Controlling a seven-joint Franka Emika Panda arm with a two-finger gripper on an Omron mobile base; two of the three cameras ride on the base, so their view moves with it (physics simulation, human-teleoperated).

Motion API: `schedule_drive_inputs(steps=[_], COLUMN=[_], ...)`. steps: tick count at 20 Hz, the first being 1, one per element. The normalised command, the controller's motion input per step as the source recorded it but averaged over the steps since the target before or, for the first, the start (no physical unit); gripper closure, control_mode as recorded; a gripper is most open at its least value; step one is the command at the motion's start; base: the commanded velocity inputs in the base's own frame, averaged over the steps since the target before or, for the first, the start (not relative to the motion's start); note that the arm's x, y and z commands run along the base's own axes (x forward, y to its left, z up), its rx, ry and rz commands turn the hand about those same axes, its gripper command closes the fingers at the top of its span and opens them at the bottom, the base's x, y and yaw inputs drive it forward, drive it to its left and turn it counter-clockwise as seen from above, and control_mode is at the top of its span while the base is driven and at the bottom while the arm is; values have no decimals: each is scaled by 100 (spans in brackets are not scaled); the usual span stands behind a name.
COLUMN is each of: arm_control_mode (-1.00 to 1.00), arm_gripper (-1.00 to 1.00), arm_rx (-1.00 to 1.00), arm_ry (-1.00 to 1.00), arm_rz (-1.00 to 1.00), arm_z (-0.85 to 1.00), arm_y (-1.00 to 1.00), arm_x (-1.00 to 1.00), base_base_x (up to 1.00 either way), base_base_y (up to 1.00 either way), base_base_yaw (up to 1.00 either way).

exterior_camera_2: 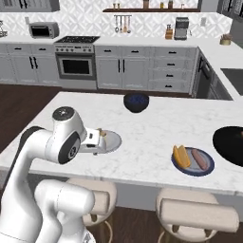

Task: Place one bun and one sausage from the bowl on each plate.

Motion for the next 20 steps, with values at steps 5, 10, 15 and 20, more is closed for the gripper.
schedule_drive_inputs(steps=[5,10,15,20], arm_control_mode=[100,100,100,100], arm_gripper=[-100,-100,-100,-100], arm_rx=[0,0,0,0], arm_ry=[0,0,0,0], arm_rz=[0,0,0,0], arm_z=[0,0,0,0], arm_y=[0,0,0,0], arm_x=[0,0,0,0], base_base_x=[0,-1,0,1], base_base_y=[-91,-94,-100,-100], base_base_yaw=[-1,-5,0,0])
